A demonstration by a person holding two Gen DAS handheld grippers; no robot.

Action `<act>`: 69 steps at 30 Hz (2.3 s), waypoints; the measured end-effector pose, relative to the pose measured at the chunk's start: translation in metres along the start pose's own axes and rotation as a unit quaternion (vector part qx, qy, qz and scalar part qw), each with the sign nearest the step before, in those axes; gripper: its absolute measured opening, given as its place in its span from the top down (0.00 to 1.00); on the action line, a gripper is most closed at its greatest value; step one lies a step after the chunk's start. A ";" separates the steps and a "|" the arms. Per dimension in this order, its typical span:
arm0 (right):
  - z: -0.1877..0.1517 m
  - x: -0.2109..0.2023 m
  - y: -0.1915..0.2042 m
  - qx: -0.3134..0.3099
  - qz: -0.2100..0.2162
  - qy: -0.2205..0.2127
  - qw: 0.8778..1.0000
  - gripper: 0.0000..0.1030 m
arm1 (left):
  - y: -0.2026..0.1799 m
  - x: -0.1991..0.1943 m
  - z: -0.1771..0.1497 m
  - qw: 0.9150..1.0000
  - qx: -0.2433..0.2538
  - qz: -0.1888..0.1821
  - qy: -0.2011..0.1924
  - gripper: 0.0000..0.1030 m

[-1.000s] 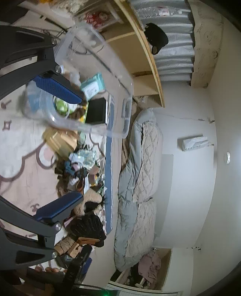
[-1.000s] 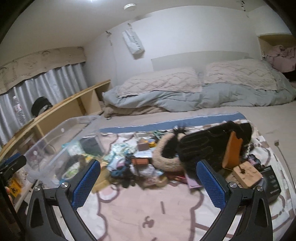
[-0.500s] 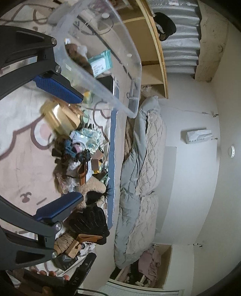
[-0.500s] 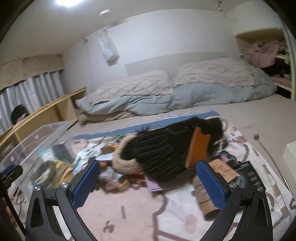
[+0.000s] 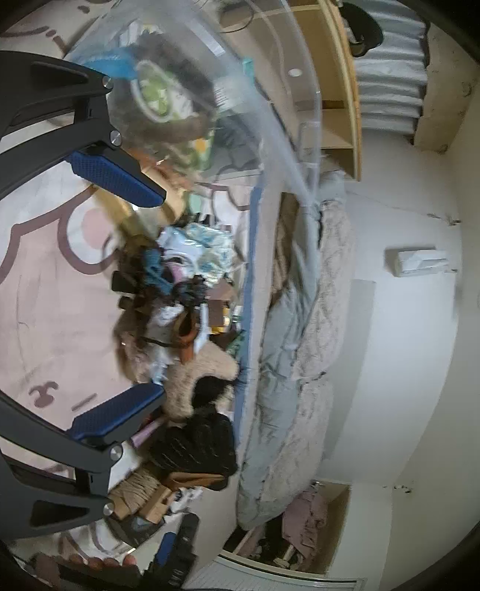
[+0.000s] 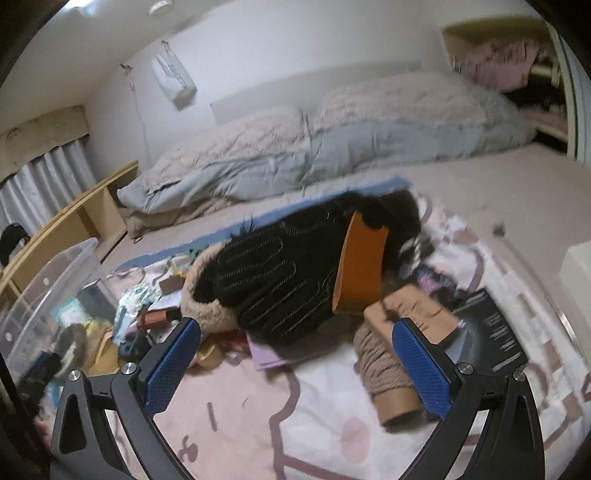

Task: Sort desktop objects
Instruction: 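Withdraw both tools from the bin back toward the pile, then lower the right tool onto the rope-wrapped cardboard tube and close it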

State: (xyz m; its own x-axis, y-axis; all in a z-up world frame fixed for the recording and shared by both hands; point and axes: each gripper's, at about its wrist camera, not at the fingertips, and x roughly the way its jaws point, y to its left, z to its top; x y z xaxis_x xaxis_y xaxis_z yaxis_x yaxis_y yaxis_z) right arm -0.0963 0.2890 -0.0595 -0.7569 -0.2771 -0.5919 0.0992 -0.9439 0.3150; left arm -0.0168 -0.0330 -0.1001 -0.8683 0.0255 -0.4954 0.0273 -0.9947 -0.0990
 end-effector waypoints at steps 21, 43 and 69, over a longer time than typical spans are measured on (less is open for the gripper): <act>-0.012 0.027 -0.066 0.128 0.000 0.125 0.984 0.61 | -0.014 0.058 -0.067 0.984 0.035 0.000 0.176 0.06; -0.033 0.059 -0.024 -0.104 -0.151 0.165 0.969 0.59 | -0.019 0.060 -0.082 0.974 0.032 -0.024 0.225 0.06; -0.033 0.016 -0.005 0.032 -0.005 0.100 0.994 0.84 | 0.002 0.043 -0.059 0.978 -0.044 -0.064 0.195 0.06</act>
State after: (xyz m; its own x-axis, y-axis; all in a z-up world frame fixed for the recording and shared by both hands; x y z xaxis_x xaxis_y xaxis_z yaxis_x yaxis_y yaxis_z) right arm -0.0874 0.2831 -0.0952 -0.6127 -0.3050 -0.7291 0.0469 -0.9349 0.3518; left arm -0.0246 -0.0281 -0.1726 -0.6128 0.2028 -0.7638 -0.0115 -0.9687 -0.2479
